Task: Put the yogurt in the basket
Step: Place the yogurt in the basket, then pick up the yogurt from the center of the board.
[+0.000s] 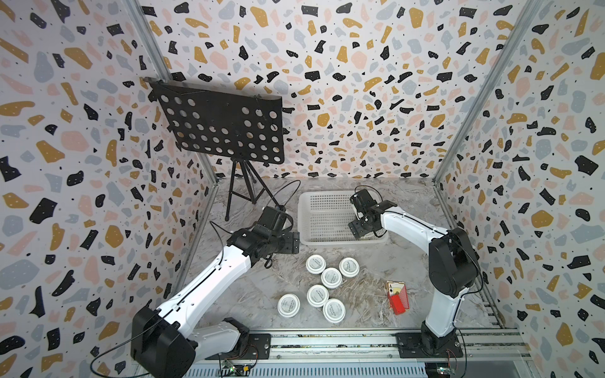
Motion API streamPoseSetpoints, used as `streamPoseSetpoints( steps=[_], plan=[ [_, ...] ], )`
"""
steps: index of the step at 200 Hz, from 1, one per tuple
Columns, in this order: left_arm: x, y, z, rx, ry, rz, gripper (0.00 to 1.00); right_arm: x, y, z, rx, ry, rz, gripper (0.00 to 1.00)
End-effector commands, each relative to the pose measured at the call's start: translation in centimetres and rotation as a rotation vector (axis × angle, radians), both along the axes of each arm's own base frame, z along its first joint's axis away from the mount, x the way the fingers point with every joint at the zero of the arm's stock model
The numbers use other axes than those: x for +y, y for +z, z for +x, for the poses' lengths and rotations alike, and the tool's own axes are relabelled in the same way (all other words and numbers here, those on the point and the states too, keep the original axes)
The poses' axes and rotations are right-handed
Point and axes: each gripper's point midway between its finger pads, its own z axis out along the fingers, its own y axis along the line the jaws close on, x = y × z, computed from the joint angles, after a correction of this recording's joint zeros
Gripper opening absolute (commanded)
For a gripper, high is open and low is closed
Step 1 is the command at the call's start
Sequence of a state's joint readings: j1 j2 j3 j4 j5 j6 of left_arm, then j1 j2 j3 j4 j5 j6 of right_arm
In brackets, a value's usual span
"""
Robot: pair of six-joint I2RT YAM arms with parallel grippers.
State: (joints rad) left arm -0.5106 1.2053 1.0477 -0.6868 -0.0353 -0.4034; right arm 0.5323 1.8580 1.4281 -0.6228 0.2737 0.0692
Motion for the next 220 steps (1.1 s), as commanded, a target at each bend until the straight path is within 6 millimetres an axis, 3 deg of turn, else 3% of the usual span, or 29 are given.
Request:
streamPoseSetpoints(
  steps=[1, 66, 104, 143, 176, 220],
  plan=[
    [0.3, 0.8, 0.3, -0.039, -0.002, -0.003, 0.88, -0.2, 1.9, 0.1, -0.035, -0.002, -0.010, 0.91],
    [0.3, 0.8, 0.3, -0.040, -0.001, -0.001, 0.88, -0.2, 2.4, -0.1, -0.039, -0.001, 0.007, 0.91],
    [0.4, 0.7, 0.4, -0.038, 0.004, 0.000, 0.88, 2.0, 5.6, -1.8, -0.020, 0.036, 0.177, 0.89],
    [0.2, 1.0, 0.1, -0.037, 0.003, -0.022, 0.87, 2.6, 8.6, -6.4, 0.061, 0.069, 0.329, 0.84],
    [0.2, 1.6, -0.1, -0.053, -0.001, -0.037, 0.86, 2.4, 10.0, -12.1, 0.100, 0.115, 0.415, 0.79],
    [0.3, 1.9, -0.2, -0.062, -0.003, -0.039, 0.86, 2.9, 8.8, -18.6, 0.143, 0.152, 0.418, 0.76]
  ],
)
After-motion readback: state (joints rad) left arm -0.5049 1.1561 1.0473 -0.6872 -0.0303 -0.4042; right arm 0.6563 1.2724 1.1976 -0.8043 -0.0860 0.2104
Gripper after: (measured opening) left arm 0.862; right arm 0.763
